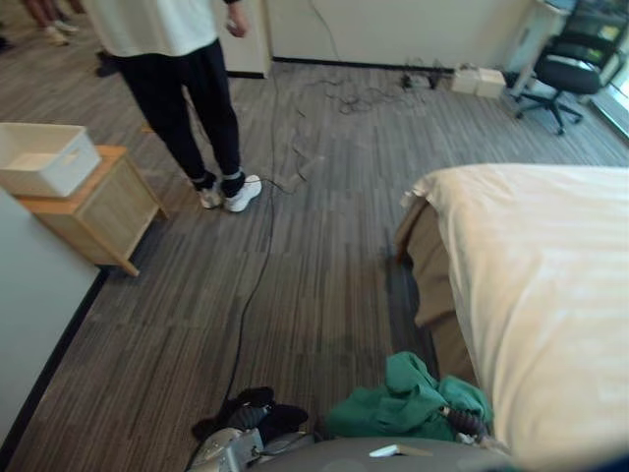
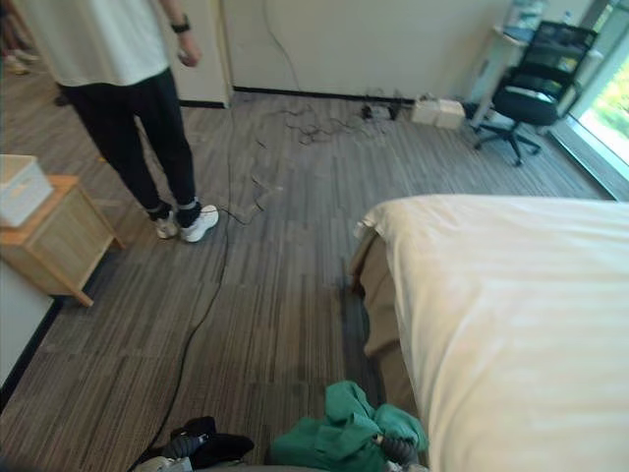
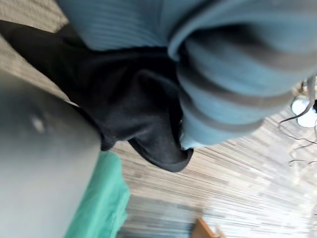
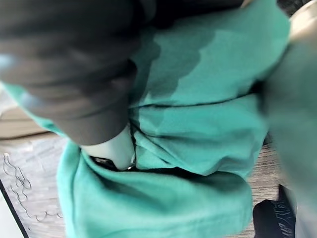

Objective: Tidy the bed and pick cloth on bed and put in laundry

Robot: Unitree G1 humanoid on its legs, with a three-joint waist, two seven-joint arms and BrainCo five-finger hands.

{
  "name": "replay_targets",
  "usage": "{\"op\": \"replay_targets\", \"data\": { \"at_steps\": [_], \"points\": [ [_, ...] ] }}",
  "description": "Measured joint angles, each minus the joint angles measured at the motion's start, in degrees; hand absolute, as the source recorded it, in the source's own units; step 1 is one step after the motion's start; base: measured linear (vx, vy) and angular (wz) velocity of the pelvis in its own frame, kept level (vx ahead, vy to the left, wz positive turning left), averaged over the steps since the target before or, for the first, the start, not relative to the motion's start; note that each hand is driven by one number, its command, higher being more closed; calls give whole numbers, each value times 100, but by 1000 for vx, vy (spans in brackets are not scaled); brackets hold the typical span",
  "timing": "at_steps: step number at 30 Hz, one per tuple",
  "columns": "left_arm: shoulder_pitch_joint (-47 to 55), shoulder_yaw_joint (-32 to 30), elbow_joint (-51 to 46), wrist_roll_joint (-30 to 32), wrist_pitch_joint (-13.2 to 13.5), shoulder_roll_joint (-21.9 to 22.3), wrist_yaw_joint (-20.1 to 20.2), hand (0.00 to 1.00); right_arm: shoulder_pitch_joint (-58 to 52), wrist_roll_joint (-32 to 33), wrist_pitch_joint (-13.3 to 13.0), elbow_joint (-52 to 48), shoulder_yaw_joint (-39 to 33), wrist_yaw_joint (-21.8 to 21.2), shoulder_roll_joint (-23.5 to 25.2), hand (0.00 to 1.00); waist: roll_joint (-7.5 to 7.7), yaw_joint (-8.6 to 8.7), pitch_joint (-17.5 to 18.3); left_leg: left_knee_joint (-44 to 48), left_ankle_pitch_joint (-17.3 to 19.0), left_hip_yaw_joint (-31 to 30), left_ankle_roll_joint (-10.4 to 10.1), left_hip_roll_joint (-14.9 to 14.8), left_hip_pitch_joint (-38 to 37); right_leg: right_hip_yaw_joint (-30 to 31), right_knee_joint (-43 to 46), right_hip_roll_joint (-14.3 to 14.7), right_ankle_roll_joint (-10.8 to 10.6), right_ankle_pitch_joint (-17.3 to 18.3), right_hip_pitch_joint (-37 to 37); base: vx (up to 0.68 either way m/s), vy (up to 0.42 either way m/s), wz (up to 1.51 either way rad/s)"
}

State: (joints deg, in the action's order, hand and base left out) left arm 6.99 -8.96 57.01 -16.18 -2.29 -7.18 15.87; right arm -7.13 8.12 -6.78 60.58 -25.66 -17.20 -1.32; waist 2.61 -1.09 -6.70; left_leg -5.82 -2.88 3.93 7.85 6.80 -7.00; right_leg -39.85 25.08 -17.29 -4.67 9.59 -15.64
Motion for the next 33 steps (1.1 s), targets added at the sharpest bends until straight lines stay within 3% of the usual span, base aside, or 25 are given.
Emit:
{"op": "replay_targets", "data": {
  "at_steps": [1, 2, 4, 6, 7, 9, 10, 12, 14, 18, 19, 25, 33],
  "points": [
    [-8, 69, 37, 11, -16, -11, 7, 100, 4, 18, 0, 16, -79, -2, -48, 100, -168, 3, -16, 29, -4, -200, 15, -73, -42, 324, 483, 18, 281, 10, 279, 184, -43, 42],
    [-10, 157, 45, 23, -44, -26, 10, 100, 18, 32, -1, 14, -85, -8, -62, 100, -224, 37, -21, 32, -24, -303, 44, -128, -34, 598, 560, 132, 260, 149, 388, 177, -45, 71],
    [-63, 284, 74, 261, -140, -104, 25, 100, -12, 172, 0, 3, -80, -56, -92, 100, -373, 108, -63, 49, -60, -734, 2, -283, -31, 1402, 137, 697, 107, 622, 611, 132, -70, 104],
    [-123, 295, 156, 474, -135, -119, 117, 100, -162, 455, -64, 0, -87, -65, -101, 100, -377, 154, -87, 109, -93, -1122, -106, -346, -123, 2032, -421, 1055, 130, 661, 735, 100, -107, 112],
    [-106, 297, 171, 504, -131, -122, 163, 100, -183, 490, -69, 1, -95, -66, -102, 100, -344, 150, -99, 117, -97, -1191, -143, -320, -143, 2159, -557, 1070, 128, 651, 735, 51, -114, 84],
    [-67, 189, 171, 571, -89, -266, 285, 100, -220, 585, -70, 9, -140, -86, -82, 100, 1, 56, -80, 194, 65, -1251, -375, -41, -196, 2334, -1159, 785, 100, 14, 714, 41, -151, 46],
    [-59, 149, 185, 614, -96, -257, 287, 100, -199, 586, -62, 23, -246, -83, -81, 100, 16, 16, -59, 204, 235, -1119, -357, -60, -190, 2317, -1251, 769, 105, 61, 669, 44, -219, 6],
    [8, 39, 167, 612, -77, -122, 376, 100, -127, 593, -55, -110, -522, -80, -96, 100, -50, 10, -22, 148, 330, -555, -507, -255, -187, 2261, -1387, 827, 127, 51, 728, 24, -166, 5],
    [37, -98, 167, 615, -75, 3, 447, 100, -121, 591, 0, -172, -550, -53, -171, 100, -250, 50, -28, -4, 105, -438, -616, -365, -176, 2166, -1493, 919, 138, 52, 693, 29, -116, 24],
    [121, -182, 167, 672, 44, -18, 546, 100, -219, 564, 146, -159, -539, -63, -130, 100, -191, 14, -23, -6, 90, -450, -616, -398, -220, 2105, -1676, 991, 114, 31, 482, 62, -69, 8],
    [127, -127, 172, 678, 143, -53, 630, 100, -69, 276, 126, -108, -293, -60, 14, 100, -181, 10, -217, 13, 158, 33, -457, -208, -374, 2174, -2104, 898, 18, -74, 106, 0, 0, 0],
    [143, -131, 172, 646, 138, -45, 612, 100, 57, 279, 126, -109, -297, -27, 35, 100, -188, 9, -211, -10, 177, 216, -493, -314, -415, 2361, -2069, 951, 71, -176, 137, -6, -4, -11],
    [140, -66, 289, 91, 18, 11, -143, 100, -96, 411, 137, -101, 365, 415, 12, 100, -220, 192, -211, -24, 187, 387, -546, -399, -369, 2662, -2005, 1062, 111, -180, 336, -105, -24, -21]
  ]
}}
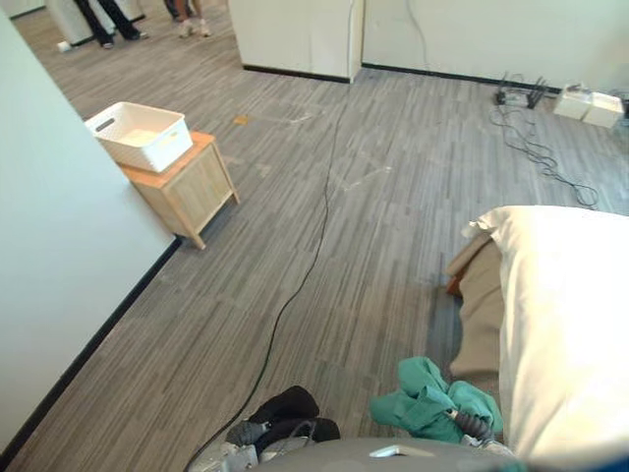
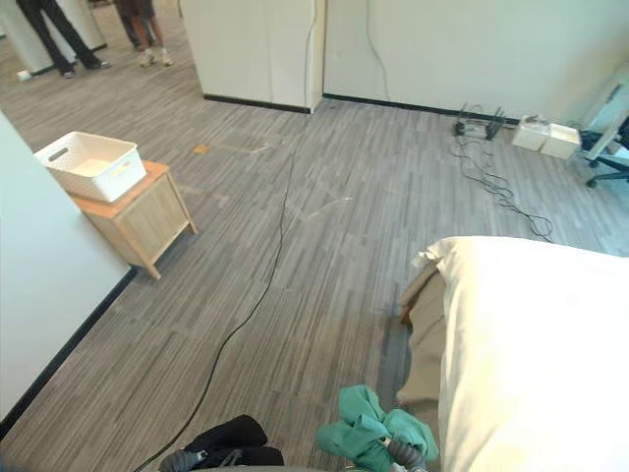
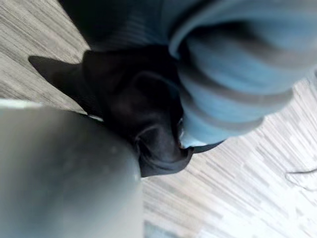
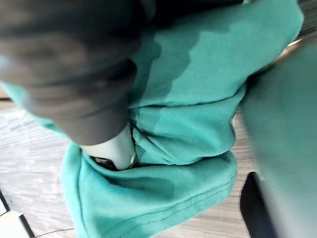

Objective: Tidy the bed and pick cloth on bed and put in laundry

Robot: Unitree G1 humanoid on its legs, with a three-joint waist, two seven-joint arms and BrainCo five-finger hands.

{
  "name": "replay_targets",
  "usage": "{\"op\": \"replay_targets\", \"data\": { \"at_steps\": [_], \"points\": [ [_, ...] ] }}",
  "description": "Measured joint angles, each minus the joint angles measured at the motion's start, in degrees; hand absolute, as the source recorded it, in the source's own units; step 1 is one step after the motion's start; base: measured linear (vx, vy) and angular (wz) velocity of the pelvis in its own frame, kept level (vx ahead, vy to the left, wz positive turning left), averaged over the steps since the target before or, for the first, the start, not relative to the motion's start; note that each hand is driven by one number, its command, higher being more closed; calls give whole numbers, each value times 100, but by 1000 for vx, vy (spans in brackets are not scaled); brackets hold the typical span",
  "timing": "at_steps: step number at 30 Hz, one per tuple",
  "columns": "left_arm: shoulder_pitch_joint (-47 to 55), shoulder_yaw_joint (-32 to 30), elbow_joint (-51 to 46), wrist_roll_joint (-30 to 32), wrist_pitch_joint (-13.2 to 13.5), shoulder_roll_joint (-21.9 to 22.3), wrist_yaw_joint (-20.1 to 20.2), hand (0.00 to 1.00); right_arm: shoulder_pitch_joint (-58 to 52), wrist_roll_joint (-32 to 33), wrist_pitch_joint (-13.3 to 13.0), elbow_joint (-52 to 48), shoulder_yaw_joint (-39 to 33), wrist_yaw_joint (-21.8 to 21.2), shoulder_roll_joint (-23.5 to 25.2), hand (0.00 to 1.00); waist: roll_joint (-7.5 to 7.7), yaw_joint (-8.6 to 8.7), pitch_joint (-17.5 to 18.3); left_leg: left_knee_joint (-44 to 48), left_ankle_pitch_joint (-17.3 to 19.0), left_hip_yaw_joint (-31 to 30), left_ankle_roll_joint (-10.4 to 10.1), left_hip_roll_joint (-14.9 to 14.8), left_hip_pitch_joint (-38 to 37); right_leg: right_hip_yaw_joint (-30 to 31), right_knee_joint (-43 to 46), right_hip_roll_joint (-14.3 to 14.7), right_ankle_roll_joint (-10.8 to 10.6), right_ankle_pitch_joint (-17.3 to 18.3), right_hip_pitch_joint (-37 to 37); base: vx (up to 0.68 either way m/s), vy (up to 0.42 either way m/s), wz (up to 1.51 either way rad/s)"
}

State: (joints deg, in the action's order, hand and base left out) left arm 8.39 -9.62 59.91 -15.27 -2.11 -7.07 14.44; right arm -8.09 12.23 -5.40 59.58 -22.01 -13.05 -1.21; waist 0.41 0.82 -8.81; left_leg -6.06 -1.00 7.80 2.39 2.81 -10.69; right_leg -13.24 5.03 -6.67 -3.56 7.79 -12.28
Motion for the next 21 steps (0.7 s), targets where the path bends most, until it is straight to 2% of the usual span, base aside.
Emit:
{"op": "replay_targets", "data": {
  "at_steps": [2, 4, 12, 14, 16, 18, 21],
  "points": [
    [5, 47, 0, -166, 13, 11, -270, 100, -68, 62, 12, 1, 215, 70, -85, 100, 16, -8, 10, -1, -15, -54, -24, -11, 29, -40, -9, 13, -9, 59, 16, -80, -27, 8],
    [10, 47, 0, -222, 26, 29, -375, 100, -84, 62, 54, 22, 308, 67, -147, 100, 39, 3, 25, 0, -52, -170, -25, 0, 87, -170, -25, 6, 8, 81, 19, -25, -32, 27],
    [108, 6, -17, -215, 245, 51, -384, 100, 120, 91, 51, 288, 527, 37, -215, 100, 58, -60, 161, 167, -71, -408, 37, 86, 376, -538, -92, -73, -6, 94, 1, 67, -24, 27],
    [18, -100, -84, -203, 277, -4, -386, 100, 318, 187, 60, 332, 598, 28, -205, 100, 162, -53, 80, 1704, 369, -296, -68, 134, 1203, -644, -28, -184, -7, 92, 59, 95, 4, 27],
    [7, -207, -214, -196, 268, 8, -394, 100, 322, 281, 68, 328, 540, 37, -230, 100, 131, -134, 0, 2754, 547, -99, -116, 42, 1617, -648, 7, -194, -7, 93, -83, 45, 11, 25],
    [0, -219, -295, -152, 255, 96, -400, 100, 321, 307, 91, 321, 461, 56, -231, 100, 90, -217, -46, 3032, 601, -25, -188, -11, 1679, -644, 69, -188, -33, 143, -197, 32, 49, 19],
    [-8, -218, -299, -146, 217, 161, -376, 100, 391, 324, 186, 87, 411, 85, -231, 100, -11, -249, -92, 2514, 601, -28, -189, 37, 1455, -622, 150, -214, -8, 276, -110, -39, 5, 11]
  ]
}}
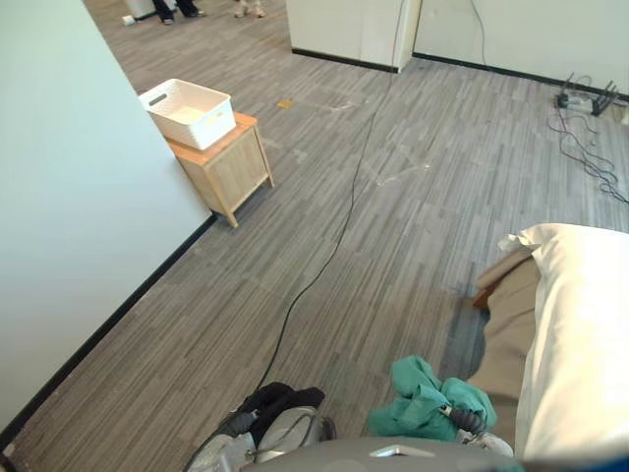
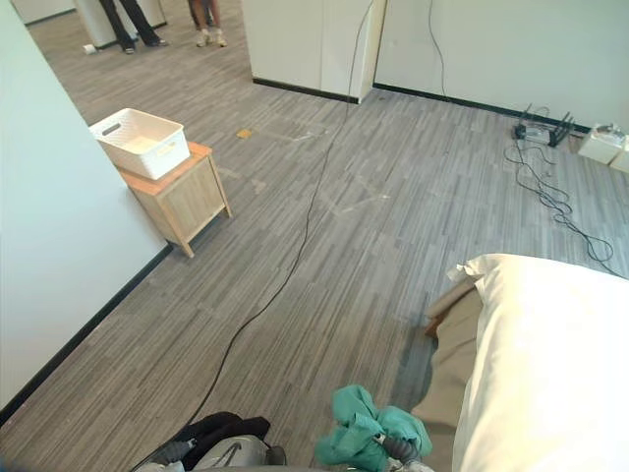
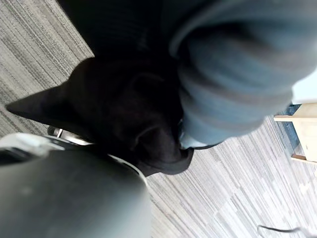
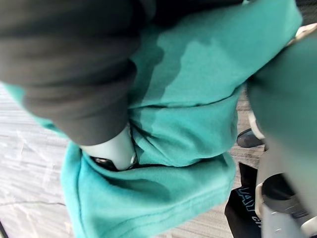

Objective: Tidy the bed and pick cloth on bed and put in laundry

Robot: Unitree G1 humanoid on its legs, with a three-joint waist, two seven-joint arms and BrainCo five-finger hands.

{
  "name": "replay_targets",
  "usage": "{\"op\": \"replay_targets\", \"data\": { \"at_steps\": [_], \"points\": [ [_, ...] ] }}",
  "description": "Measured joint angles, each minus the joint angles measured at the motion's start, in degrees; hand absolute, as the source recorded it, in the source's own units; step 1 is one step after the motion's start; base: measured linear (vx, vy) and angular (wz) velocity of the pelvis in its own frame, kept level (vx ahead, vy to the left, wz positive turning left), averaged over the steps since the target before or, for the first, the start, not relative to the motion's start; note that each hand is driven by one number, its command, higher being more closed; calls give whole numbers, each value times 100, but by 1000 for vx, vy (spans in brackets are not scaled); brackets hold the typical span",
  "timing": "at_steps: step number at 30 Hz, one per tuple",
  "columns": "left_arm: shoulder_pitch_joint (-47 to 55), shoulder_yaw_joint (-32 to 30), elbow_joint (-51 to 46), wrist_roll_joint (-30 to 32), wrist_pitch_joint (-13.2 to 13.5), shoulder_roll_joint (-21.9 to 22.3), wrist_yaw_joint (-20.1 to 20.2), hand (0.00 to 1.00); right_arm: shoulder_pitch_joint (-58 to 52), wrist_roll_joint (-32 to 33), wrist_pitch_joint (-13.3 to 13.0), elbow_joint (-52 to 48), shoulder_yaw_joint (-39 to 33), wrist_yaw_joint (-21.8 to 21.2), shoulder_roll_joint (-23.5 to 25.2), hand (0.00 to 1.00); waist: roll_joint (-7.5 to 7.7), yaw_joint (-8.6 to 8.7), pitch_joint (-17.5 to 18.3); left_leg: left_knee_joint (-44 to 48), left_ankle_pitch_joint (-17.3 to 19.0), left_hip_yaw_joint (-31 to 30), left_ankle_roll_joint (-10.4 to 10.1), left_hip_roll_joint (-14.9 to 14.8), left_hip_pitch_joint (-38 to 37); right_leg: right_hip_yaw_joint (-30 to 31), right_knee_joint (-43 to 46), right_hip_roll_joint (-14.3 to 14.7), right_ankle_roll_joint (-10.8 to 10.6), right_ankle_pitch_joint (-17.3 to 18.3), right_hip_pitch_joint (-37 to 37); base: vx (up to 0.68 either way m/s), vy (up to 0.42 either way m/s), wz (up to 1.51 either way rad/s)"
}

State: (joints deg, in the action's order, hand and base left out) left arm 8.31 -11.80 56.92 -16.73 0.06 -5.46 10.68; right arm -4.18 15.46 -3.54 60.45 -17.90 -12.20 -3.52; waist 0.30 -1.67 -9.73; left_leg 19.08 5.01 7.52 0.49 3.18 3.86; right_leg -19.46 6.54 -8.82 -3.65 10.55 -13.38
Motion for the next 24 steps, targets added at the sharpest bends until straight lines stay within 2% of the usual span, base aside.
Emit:
{"op": "replay_targets", "data": {
  "at_steps": [2, 9, 11, 13, 14, 15, 16, 18, 19, 20, 21, 22, 24],
  "points": [
    [20, -6, 13, 0, -71, 38, 14, 100, -23, -7, 34, -59, -98, -1, 3, 100, -129, -54, -77, -449, -8, -6, 12, -29, -232, 13, -5, 58, 10, -7, -4, -114, -9, 1],
    [284, -182, 29, 41, -86, 216, 22, 100, -89, -285, 117, 26, -190, 7, 7, 100, -254, -148, 2, -1141, -11, 231, 129, -127, -577, 440, -20, 178, 39, -68, 118, -108, -2, -27],
    [301, -178, 39, 39, -100, 209, 16, 100, -88, -346, 230, 30, -190, 49, 11, 100, -206, -146, 86, -1165, 36, 321, 199, -105, -578, 539, 151, 130, 12, 89, 252, -22, 41, -29],
    [332, -179, 36, 40, -107, 101, 12, 100, -115, -345, 334, 30, -195, 130, 24, 100, -83, -151, 196, -1163, 138, 352, 317, -9, -581, 624, 446, 11, -72, 316, 439, 57, 79, -6],
    [368, -176, 35, 52, -109, 32, 13, 100, -146, -344, 428, 30, -233, 139, 33, 100, 34, -152, 302, -1216, 208, 302, 346, 121, -596, 634, 679, -129, -308, 545, 527, 134, 48, 6],
    [371, -173, 44, 83, -95, 48, 18, 100, -147, -342, 473, 28, -247, 136, 14, 100, 31, -146, 367, -1212, 286, 287, 443, 149, -592, 715, 1572, -172, -381, 619, 788, 176, 47, 11],
    [348, -162, 64, 199, -95, -24, 14, 100, -89, -331, 430, -13, -271, 149, 18, 100, 167, -143, 325, -1130, 354, 271, 538, 188, -622, 900, 3015, -349, -407, 485, 1399, 243, 28, 20],
    [342, 27, 57, 382, -98, -158, 22, 100, -22, -330, 398, -86, -296, 207, 9, 100, 120, -52, 248, -1276, 446, 94, 562, 188, -1115, 815, 4462, -576, -272, -399, 1875, 215, 36, 29],
    [355, 113, 57, 414, -108, -190, 26, 100, -27, -328, 379, -96, -288, 215, 10, 100, 169, -46, 251, -1320, 504, 33, 589, 178, -1279, 752, 4886, -663, -170, -392, 1993, 202, -4, 25],
    [355, 143, 56, 416, -110, -219, 26, 100, -20, -327, 374, -101, -279, 217, 11, 100, 206, -46, 253, -1321, 544, -10, 623, 170, -1375, 707, 5067, -711, -101, -293, 2089, 270, -31, 27],
    [322, 228, 59, 420, -137, -268, 25, 100, 18, -326, 368, -104, -270, 219, 8, 100, 230, -40, 238, -1332, 619, -82, 615, 130, -1516, 593, 5119, -730, -96, -1, 2284, 333, -59, 38],
    [249, 281, 62, 424, -227, -276, 27, 100, 56, -301, 330, -105, -273, 223, 4, 100, 179, 16, 221, -1307, 664, -184, 562, 12, -1589, 475, 4818, -624, -111, 264, 2453, 305, -73, 47],
    [117, 284, 56, 424, -333, -198, 30, 100, 136, -202, 307, -113, -283, 230, -13, 100, 30, 203, 165, -1327, 732, -421, 480, -253, -1742, 237, 3949, -349, -38, 451, 2596, 389, -119, 66]
  ]
}}
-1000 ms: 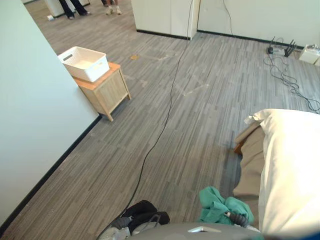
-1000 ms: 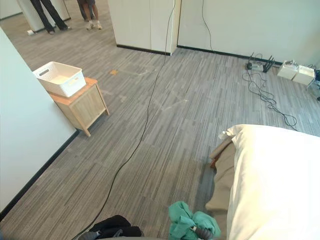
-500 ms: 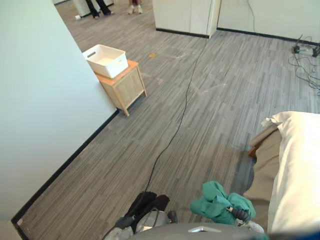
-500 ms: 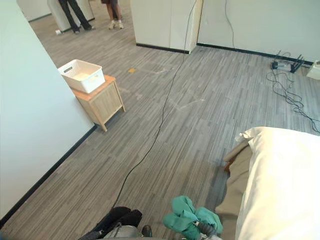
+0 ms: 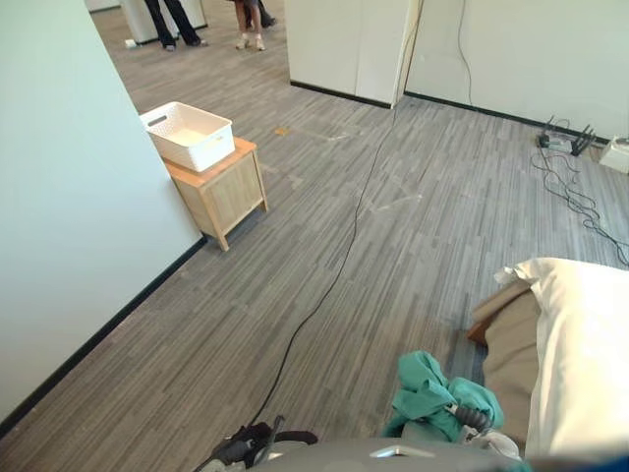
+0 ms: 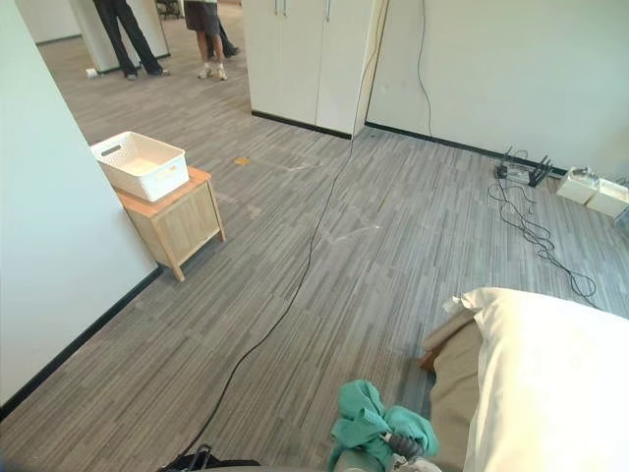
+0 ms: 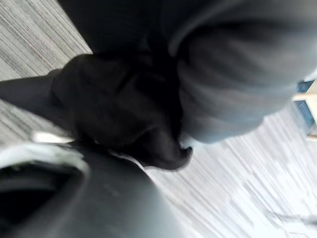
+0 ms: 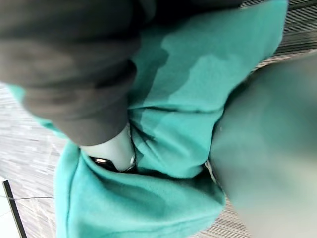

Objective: Tidy the bed and pick cloth on bed and put in laundry

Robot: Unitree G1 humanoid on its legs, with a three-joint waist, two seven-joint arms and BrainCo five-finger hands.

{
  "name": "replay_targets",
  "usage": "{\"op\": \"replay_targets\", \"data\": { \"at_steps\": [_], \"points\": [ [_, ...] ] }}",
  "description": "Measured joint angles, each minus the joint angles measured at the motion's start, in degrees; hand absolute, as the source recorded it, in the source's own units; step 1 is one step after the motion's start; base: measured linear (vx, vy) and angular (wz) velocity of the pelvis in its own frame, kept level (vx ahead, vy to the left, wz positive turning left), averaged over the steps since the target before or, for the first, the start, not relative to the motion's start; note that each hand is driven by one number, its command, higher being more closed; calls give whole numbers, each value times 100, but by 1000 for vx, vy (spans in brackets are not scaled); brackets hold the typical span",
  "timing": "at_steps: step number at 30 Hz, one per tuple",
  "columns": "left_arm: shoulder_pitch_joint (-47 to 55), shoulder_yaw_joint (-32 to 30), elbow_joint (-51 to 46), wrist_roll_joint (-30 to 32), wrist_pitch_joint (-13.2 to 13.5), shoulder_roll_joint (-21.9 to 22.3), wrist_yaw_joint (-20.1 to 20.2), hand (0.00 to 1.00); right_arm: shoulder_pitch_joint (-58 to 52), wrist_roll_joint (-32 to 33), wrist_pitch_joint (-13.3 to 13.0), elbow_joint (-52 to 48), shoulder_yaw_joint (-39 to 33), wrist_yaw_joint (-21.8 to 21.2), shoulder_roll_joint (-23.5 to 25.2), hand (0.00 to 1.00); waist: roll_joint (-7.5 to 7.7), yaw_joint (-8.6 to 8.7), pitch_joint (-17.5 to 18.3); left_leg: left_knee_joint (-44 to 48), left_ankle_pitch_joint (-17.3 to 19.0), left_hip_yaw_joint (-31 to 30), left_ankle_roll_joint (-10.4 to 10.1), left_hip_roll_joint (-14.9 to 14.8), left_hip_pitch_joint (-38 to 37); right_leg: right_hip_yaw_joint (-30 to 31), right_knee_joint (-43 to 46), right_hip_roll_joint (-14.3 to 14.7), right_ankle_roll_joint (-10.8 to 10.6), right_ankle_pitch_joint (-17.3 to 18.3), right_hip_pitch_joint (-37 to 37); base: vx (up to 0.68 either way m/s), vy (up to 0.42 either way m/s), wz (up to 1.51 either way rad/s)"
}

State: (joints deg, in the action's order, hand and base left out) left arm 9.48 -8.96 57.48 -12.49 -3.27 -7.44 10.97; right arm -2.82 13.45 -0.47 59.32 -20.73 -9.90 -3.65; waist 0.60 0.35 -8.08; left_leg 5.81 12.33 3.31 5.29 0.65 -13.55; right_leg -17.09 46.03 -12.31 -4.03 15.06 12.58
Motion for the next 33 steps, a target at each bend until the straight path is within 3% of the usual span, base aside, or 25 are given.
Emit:
{"op": "replay_targets", "data": {
  "at_steps": [2, 3, 4, 6, 7, 8, 11, 13, 15, 16, 18, 20, 22, 23, 24, 25, 26, 28, 31, 33],
  "points": [
    [-217, 3, 0, 20, -94, 90, 3, 100, 16, 96, 7, 2, -17, -2, -41, 100, -168, 76, -118, -55, 28, -187, -51, -298, -160, -97, -1177, 357, 85, -119, 84, 432, -172, 70],
    [-349, -9, 0, 67, -106, 174, 18, 100, 12, 113, 9, 3, -20, -4, -40, 100, -180, 74, -156, -74, 26, -261, -56, -403, -250, -100, -2103, 466, 82, -488, 120, 454, -219, 68],
    [-369, -10, 2, 80, -105, 182, 21, 100, 15, 118, 11, 3, -25, -10, -25, 100, -131, 68, -186, -76, 54, -263, -105, -428, -349, -53, -2780, 460, 34, -865, 107, 572, -301, 66],
    [-388, -62, 0, 73, -63, 200, 9, 100, -75, 108, 12, 4, -125, -47, 38, 100, 40, 84, -254, -87, 342, -282, -534, -442, -657, 268, -3730, 355, -49, -1642, 43, 564, -354, 49],
    [-435, -133, 44, 88, -34, 250, -29, 100, -57, 100, 9, 15, -149, -48, 33, 100, -78, 106, -341, -69, 565, -333, -685, -600, -862, 179, -3364, 459, 351, -1879, 18, 488, -354, 25],
    [-454, -132, 119, 101, -4, 356, -23, 100, 29, 98, -2, 19, -264, -26, 18, 100, -278, 101, -389, 60, 580, -375, -738, -806, -905, 118, -2774, 571, 420, -1373, 164, 369, -282, 11],
    [-440, -251, 130, 81, 17, 389, -25, 100, 80, 81, 0, 25, -330, 7, -1, 100, -304, 139, -395, 812, 284, -386, -874, -980, -732, 51, -1932, 631, 564, -529, 276, 468, -347, 1],
    [-416, -261, 129, 71, 34, 402, -22, 100, 85, 16, 4, 81, -296, 6, -72, 100, -382, 125, -327, 1659, 42, -435, -1002, -1087, -351, 34, -1968, 774, 594, -335, 148, 415, -298, -2],
    [-414, -295, 122, 64, 232, 446, -16, 100, 96, -127, 3, 142, -71, -9, -176, 100, -511, 184, -370, 3725, -728, -708, -1291, -1277, 689, -80, -2475, 998, 648, -271, -364, 425, -225, 15],
    [-412, -325, 15, 63, 379, 457, -4, 100, 63, -139, -5, 174, -9, -11, -233, 100, -566, 169, -415, 4931, -559, -644, -1181, -1379, 1228, -97, -2839, 1160, 712, -249, -808, 498, -156, 11],
    [-407, -446, -76, 8, 520, 445, 3, 100, 58, -137, -11, 255, 145, -4, -263, 100, -525, 69, -475, 5665, -247, -473, -1105, -1250, 1762, -78, -3262, 1219, 823, -213, -1453, 438, -115, -11],
    [-372, -449, -179, -124, 600, 498, 43, 100, 105, -130, -65, 330, 164, -2, -280, 100, -509, -78, -489, 5393, 50, -164, -981, -1040, 2179, 41, -3576, 1209, 809, -273, -1875, 307, -53, -40],
    [-339, -451, -221, -368, 683, 529, 191, 100, 236, -127, -208, 335, 117, 24, -267, 100, -463, -164, -531, 3651, 278, 375, -879, -721, 2358, 163, -3865, 1078, 770, -287, -2314, 382, 38, -44],
    [-327, -450, -222, -451, 708, 529, 235, 100, 264, -127, -292, 332, 97, 28, -222, 100, -430, -162, -545, 2924, 229, 525, -864, -587, 2338, 161, -3927, 1002, 712, -253, -2423, 423, 97, -10],
    [-332, -435, -227, -525, 762, 555, 307, 100, 269, -123, -467, 250, 50, 22, -204, 100, -402, -134, -538, 1446, -220, 781, -836, -359, 2224, 114, -4057, 893, 592, -193, -2601, 436, 120, 4],
    [-344, -383, -228, -609, 787, 583, 380, 100, 258, -116, -605, 181, 21, 18, -207, 100, -422, -124, -524, 561, -926, 914, -732, -264, 2148, 85, -4167, 874, 460, -135, -2754, 451, 135, 3],
    [-330, -318, -227, -689, 823, 596, 433, 100, 229, -111, -711, 137, 0, 13, -196, 100, -409, -167, -517, 209, -1552, 1029, -483, -212, 2045, 84, -4262, 838, 346, -97, -2928, 472, 150, 24],
    [-423, -136, -274, -845, 896, 482, 553, 100, 264, -66, -933, 3, 10, -18, -62, 100, -215, -160, -352, 9, -1538, 969, -81, 135, 1986, -35, -4353, 585, -10, -272, -2949, 571, 170, 41],
    [-496, 60, -281, -905, 923, 403, 663, 100, 387, -59, -1024, -129, 57, 9, -21, 100, -114, -334, -333, 126, -1379, 1059, 156, 237, 1903, 68, -4311, 477, -255, -611, -3050, 391, 92, 19],
    [-441, 261, -293, -1018, 1007, 379, 678, 100, 461, -30, -1058, -289, 106, 88, 41, 100, -113, -413, -320, 127, -1298, 1095, 144, 268, 1602, 250, -3912, 405, -302, -824, -3108, 332, 57, 7]
  ]
}}
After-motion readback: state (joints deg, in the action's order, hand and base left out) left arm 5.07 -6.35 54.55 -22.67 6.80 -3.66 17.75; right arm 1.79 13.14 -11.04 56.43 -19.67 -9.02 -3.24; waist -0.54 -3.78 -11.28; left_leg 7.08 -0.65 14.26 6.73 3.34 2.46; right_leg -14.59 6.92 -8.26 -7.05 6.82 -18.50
